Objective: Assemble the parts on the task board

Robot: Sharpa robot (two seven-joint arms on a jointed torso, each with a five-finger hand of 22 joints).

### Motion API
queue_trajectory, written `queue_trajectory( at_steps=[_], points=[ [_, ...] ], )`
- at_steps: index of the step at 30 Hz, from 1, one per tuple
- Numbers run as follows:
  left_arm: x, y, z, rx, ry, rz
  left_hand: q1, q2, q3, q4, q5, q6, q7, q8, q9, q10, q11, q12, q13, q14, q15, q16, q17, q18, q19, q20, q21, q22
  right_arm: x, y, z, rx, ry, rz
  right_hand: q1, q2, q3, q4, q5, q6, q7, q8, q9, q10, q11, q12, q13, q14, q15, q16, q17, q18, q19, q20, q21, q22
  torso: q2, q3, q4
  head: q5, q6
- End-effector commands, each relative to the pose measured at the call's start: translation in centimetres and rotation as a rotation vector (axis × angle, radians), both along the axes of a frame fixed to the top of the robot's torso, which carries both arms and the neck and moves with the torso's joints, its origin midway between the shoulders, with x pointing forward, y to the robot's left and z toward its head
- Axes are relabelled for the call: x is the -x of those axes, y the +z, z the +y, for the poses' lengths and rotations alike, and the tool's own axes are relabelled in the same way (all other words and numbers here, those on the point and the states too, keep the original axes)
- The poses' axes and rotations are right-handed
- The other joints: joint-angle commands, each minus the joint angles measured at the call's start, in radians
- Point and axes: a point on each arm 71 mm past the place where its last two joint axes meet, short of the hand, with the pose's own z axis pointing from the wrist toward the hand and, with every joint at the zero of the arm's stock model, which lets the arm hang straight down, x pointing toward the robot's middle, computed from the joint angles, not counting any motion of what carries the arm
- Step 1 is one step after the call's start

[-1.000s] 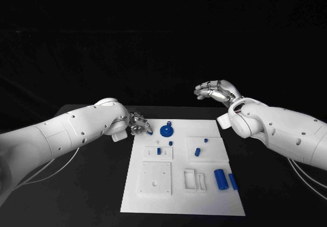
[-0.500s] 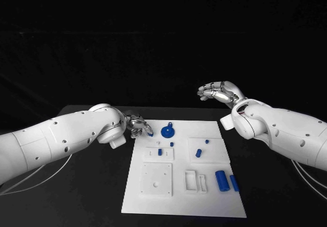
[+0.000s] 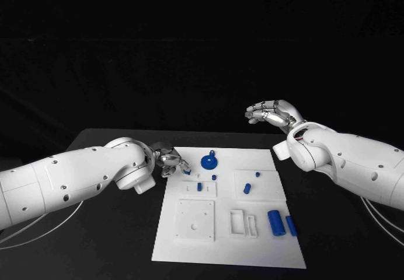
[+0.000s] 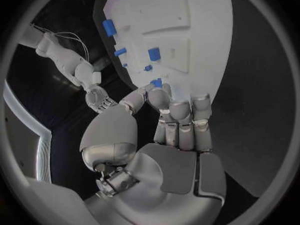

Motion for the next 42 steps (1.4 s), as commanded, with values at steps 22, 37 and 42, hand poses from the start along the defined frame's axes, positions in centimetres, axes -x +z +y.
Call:
queue_trajectory(
  at_steps=[22, 37, 42],
  points=[
    [2.4, -3.2, -0.6, -0.106, -0.035, 0.006, 0.020, -0.016, 0.019, -0.017, 0.039, 0.177, -0.075, 0.056, 0.024, -0.008, -0.017, 0.045, 0.018, 0.024, -0.023, 0.034, 0.008, 0.025, 0.024, -0.099, 0.031, 0.018, 0.1, -0.3, -0.1, -0.002, 0.011, 0.009, -0.016, 0.002, -0.008, 0.004, 0.018, -0.007, 0.038, 0.005, -0.003, 0.006, 0.004, 0.000, -0.007, -0.002, 0.007, -0.004, -0.005, 0.016, -0.004, 0.005, -0.004, 0.002, 0.002, 0.0018, -0.0008, 0.012, -0.008],
    [2.5, -3.5, -0.9, -0.118, -0.047, 0.006, 0.012, -0.010, 0.015, -0.006, 0.044, 0.181, -0.077, 0.068, 0.042, -0.008, -0.018, 0.056, 0.019, 0.024, -0.023, 0.042, 0.007, 0.027, 0.022, -0.098, 0.035, 0.017, 0.1, -0.3, -0.1, -0.001, 0.013, 0.012, -0.017, 0.003, -0.008, 0.005, 0.021, -0.007, 0.038, 0.005, -0.004, 0.005, 0.004, 0.000, -0.009, -0.002, 0.007, -0.004, -0.006, 0.016, -0.005, 0.005, -0.004, 0.002, 0.002, 0.0026, -0.0021, 0.011, -0.011],
    [2.6, -3.7, -1.0, -0.137, -0.068, 0.034, 0.010, -0.009, 0.015, -0.005, 0.044, 0.181, -0.078, 0.069, 0.045, -0.008, -0.018, 0.058, 0.019, 0.023, -0.023, 0.043, 0.006, 0.027, 0.022, -0.098, 0.035, 0.017, 0.1, -0.4, -0.2, -0.001, 0.013, 0.013, -0.017, 0.003, -0.008, 0.005, 0.021, -0.008, 0.038, 0.005, -0.004, 0.005, 0.004, 0.000, -0.009, -0.002, 0.007, -0.004, -0.006, 0.017, -0.005, 0.005, -0.004, 0.002, 0.002, 0.0027, -0.0014, 0.011, -0.012]
  ],
)
